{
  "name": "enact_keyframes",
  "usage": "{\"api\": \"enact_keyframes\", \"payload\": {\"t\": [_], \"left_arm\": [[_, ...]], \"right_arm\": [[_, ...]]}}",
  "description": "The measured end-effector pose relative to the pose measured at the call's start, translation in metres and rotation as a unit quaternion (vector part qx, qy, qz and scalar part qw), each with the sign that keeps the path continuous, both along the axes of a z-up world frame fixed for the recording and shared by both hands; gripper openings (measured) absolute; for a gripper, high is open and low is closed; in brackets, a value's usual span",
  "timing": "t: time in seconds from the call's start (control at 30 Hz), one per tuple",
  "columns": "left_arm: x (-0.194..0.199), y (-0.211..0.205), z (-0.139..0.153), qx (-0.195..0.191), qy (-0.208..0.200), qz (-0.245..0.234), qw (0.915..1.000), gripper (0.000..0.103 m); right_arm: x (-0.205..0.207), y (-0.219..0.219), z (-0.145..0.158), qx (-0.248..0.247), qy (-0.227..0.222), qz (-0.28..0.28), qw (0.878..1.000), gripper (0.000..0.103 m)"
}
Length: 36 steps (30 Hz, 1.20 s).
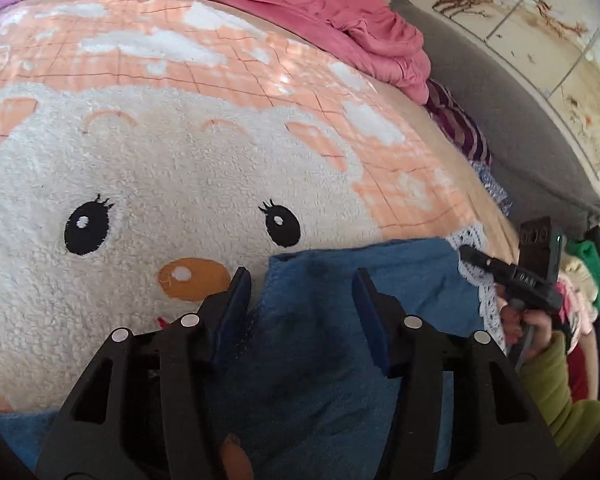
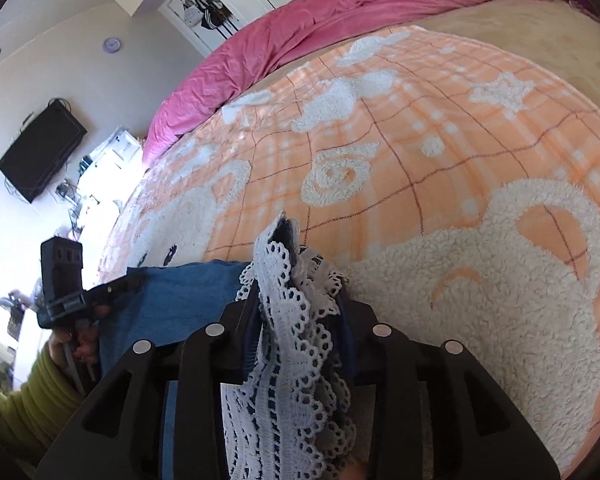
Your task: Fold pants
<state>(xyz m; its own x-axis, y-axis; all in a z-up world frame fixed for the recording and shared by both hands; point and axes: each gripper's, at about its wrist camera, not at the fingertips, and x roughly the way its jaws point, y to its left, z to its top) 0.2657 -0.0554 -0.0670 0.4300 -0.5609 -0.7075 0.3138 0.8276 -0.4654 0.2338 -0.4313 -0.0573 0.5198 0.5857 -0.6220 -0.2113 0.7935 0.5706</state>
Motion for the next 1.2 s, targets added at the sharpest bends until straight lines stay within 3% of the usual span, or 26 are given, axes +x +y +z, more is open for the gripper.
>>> {"api": "enact_keyframes", "payload": {"t": [0.07, 0.17, 0.27, 0.33, 0.4, 0.47, 0.53, 0.6, 0.7, 0.77, 0.8, 0.83, 0.87, 0.97, 1.07, 1.2], "left_arm": [[0.0, -0.008, -0.003, 0.03, 0.003, -0.002, 0.9995, 0.009], [0.004, -0.007, 0.0, 0.015, 0.009, 0.006, 0.9998, 0.004], [0.007, -0.008, 0.021, 0.027, -0.031, 0.013, 0.9991, 0.004], [0.014, -0.012, 0.032, 0.039, -0.046, 0.012, 0.9981, 0.004], [0.026, -0.017, 0.038, 0.041, -0.05, 0.017, 0.9977, 0.004], [0.036, -0.026, 0.033, 0.067, -0.055, 0.023, 0.9959, 0.004], [0.043, -0.038, 0.014, 0.109, -0.051, 0.022, 0.9925, 0.004], [0.047, -0.036, -0.006, 0.12, -0.035, 0.029, 0.9917, 0.006], [0.047, -0.025, -0.01, 0.09, -0.033, 0.043, 0.9945, 0.008], [0.047, -0.016, -0.009, 0.067, -0.03, 0.051, 0.996, 0.015], [0.046, -0.012, -0.007, 0.056, -0.032, 0.058, 0.9963, 0.02], [0.042, -0.006, -0.002, 0.053, -0.039, 0.071, 0.9953, 0.041], [0.035, 0.0, 0.005, 0.057, -0.049, 0.089, 0.9932, 0.051], [0.006, 0.014, 0.026, 0.058, -0.077, 0.113, 0.9888, 0.052], [-0.033, 0.026, 0.042, 0.074, -0.097, 0.132, 0.9837, 0.057], [-0.088, 0.049, 0.053, 0.077, -0.104, 0.148, 0.9805, 0.065]], "right_arm": [[-0.002, 0.002, 0.002, -0.009, -0.008, -0.001, 1.0, 0.024], [-0.012, 0.009, 0.019, -0.04, -0.06, -0.013, 0.997, 0.019], [-0.017, 0.013, 0.048, -0.063, -0.129, -0.015, 0.99, 0.018], [-0.008, 0.017, 0.061, -0.091, -0.145, -0.014, 0.985, 0.018], [0.015, 0.021, 0.064, -0.135, -0.119, -0.017, 0.984, 0.019], [0.034, 0.024, 0.058, -0.16, -0.104, -0.003, 0.982, 0.02], [0.055, 0.033, 0.038, -0.229, -0.071, 0.016, 0.971, 0.025], [0.065, 0.038, 0.013, -0.281, -0.047, 0.017, 0.958, 0.035], [0.065, 0.027, 0.0, -0.26, -0.042, 0.009, 0.965, 0.041], [0.059, 0.017, 0.007, -0.286, -0.054, -0.041, 0.956, 0.073], [0.053, 0.01, 0.011, -0.288, -0.062, -0.06, 0.954, 0.074], [0.043, 0.002, 0.017, -0.272, -0.069, -0.076, 0.957, 0.073], [0.032, -0.005, 0.023, -0.26, -0.077, -0.092, 0.958, 0.073], [-0.012, -0.029, 0.044, -0.184, -0.106, -0.131, 0.968, 0.073], [-0.054, -0.046, 0.048, -0.098, -0.102, -0.146, 0.979, 0.073], [-0.091, -0.048, 0.045, -0.06, -0.078, -0.132, 0.986, 0.073]]}}
